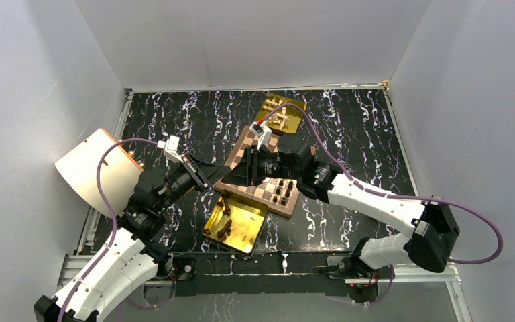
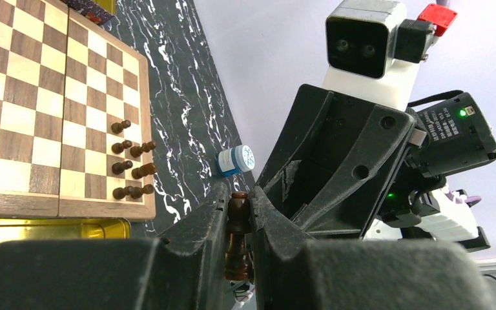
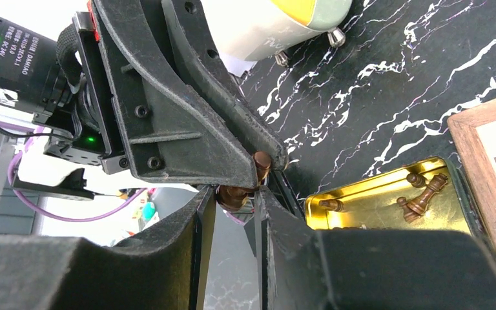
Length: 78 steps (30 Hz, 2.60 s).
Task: Set up the chess pieces on the board
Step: Place the chess piece on the chessboard.
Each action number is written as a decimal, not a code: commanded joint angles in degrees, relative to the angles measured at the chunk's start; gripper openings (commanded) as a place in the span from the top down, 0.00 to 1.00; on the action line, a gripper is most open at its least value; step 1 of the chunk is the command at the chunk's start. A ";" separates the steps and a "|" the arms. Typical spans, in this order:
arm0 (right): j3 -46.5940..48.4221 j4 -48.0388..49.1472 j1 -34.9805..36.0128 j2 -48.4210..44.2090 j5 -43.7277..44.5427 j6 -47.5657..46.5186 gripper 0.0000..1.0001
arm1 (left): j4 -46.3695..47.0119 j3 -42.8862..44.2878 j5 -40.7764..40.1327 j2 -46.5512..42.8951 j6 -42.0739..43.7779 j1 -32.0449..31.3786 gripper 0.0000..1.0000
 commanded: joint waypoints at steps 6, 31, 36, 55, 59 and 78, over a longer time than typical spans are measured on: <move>-0.76 3.20 0.32 -1.42 5.51 2.49 0.59 | 3.49 0.71 2.76 -0.52 -1.56 -0.53 1.00; -3.55 -8.03 0.29 -7.04 -2.15 -34.76 0.88 | -18.34 14.49 9.21 6.08 12.09 -0.53 0.59; -4.08 -7.76 0.31 -7.98 -1.81 -35.30 0.88 | -18.33 14.90 9.37 5.96 10.99 -0.53 0.52; -4.06 -5.38 0.23 -7.67 -3.65 -35.87 0.87 | -19.54 15.70 13.60 12.63 9.67 -0.53 0.71; -3.79 -6.02 0.30 -7.22 -3.56 -35.97 0.87 | -19.44 15.80 14.94 13.87 10.02 -0.53 0.89; -10.58 -11.26 0.22 -17.91 13.18 -28.56 0.08 | -16.68 16.92 -6.57 25.48 21.55 -0.53 1.00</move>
